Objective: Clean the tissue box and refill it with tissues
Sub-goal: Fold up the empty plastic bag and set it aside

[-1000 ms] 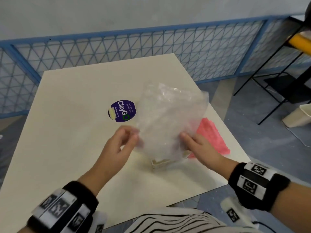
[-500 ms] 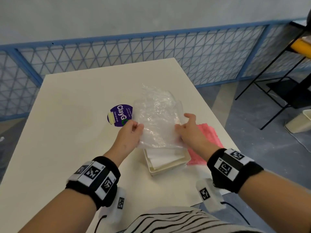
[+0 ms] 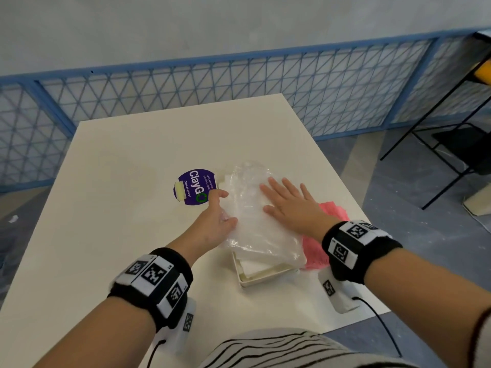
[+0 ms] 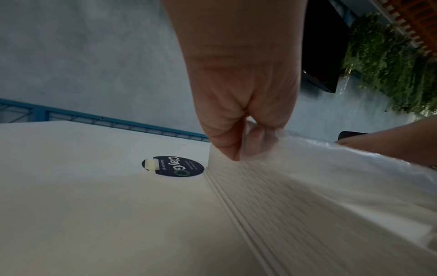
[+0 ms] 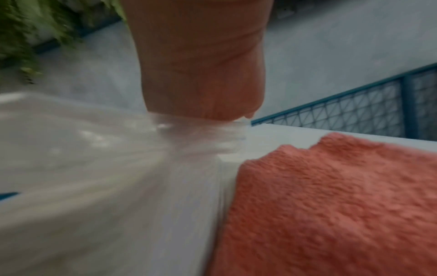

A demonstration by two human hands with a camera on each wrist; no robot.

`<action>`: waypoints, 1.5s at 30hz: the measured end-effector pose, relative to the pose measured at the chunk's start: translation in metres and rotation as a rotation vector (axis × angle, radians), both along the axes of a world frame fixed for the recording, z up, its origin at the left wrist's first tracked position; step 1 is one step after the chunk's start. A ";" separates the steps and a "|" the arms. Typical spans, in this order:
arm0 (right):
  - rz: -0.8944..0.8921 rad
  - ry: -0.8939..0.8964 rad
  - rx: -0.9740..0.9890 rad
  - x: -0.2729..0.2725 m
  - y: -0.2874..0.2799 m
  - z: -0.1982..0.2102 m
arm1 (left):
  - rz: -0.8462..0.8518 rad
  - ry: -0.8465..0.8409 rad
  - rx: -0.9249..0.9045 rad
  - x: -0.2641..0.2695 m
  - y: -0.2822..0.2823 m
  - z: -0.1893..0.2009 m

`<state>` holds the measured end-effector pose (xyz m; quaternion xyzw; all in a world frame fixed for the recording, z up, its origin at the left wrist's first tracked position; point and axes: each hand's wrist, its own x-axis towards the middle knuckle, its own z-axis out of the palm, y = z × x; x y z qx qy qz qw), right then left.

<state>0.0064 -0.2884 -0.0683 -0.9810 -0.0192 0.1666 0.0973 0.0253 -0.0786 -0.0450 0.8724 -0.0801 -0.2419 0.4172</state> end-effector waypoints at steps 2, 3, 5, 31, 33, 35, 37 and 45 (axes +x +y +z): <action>-0.098 0.015 0.056 -0.003 -0.009 0.002 | 0.027 0.011 0.024 -0.001 0.000 -0.002; -0.177 0.028 0.114 -0.006 -0.011 0.008 | 0.040 -0.001 0.043 -0.001 0.000 -0.003; -0.376 0.029 0.292 -0.012 -0.012 0.015 | 0.073 -0.055 0.147 0.000 -0.001 -0.004; -0.407 -0.539 1.273 0.005 -0.070 0.055 | 0.126 -0.005 -0.368 -0.010 -0.023 0.036; -0.465 -0.526 1.307 0.025 -0.090 0.043 | 0.138 -0.074 -0.241 -0.013 -0.016 0.027; -0.531 -0.498 1.278 0.041 -0.106 0.025 | 0.151 -0.118 -0.118 -0.017 -0.005 0.017; -0.586 -0.423 1.200 0.051 -0.116 0.005 | 0.173 -0.130 -0.017 -0.023 0.004 0.008; -0.587 -0.232 0.600 0.063 -0.119 -0.043 | 0.149 0.098 -0.039 -0.043 0.014 -0.013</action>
